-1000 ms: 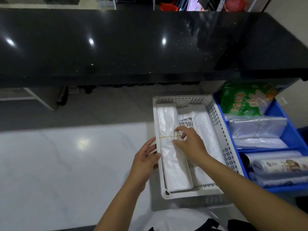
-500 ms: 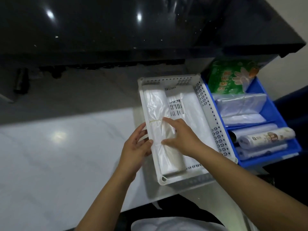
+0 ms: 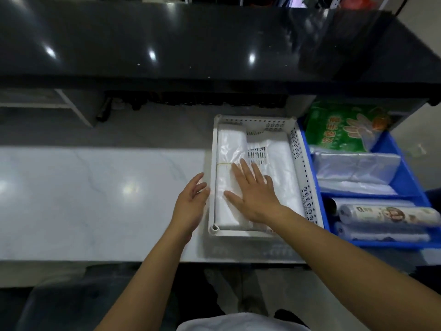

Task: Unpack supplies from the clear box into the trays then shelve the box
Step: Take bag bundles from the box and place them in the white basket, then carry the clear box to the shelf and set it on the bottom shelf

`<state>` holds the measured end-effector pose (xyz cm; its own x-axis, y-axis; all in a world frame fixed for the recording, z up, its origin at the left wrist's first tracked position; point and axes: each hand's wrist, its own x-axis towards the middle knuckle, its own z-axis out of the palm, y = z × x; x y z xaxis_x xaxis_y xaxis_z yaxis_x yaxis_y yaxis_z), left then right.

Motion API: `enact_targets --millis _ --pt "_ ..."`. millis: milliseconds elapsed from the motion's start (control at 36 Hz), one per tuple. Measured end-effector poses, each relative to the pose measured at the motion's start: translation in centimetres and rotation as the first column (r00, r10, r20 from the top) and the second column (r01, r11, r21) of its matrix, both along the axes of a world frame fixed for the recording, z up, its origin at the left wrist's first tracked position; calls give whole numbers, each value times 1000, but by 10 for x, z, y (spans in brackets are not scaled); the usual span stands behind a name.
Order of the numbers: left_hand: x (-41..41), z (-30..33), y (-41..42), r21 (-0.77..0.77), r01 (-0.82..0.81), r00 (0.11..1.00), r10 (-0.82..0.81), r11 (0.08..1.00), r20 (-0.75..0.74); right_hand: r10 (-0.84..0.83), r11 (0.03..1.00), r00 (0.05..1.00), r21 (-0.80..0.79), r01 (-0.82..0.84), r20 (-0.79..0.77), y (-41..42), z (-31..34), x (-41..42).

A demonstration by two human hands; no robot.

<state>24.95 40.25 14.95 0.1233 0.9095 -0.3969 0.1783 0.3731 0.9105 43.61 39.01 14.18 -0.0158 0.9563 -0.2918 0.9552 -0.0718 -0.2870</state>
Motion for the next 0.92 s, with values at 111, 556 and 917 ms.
enact_targets --millis 111,556,917 --pt "-9 7 -53 94 -45 982 61 995 -177 49 997 988 74 -39 -146 -28 20 0" --pt "-66 -26 -346 -17 -274 626 165 962 -762 396 900 824 -8 -436 -404 -235 5 -39" --pt "-163 -69 -487 -163 -642 611 371 749 -699 675 671 708 -228 -706 -205 -273 -33 -156"
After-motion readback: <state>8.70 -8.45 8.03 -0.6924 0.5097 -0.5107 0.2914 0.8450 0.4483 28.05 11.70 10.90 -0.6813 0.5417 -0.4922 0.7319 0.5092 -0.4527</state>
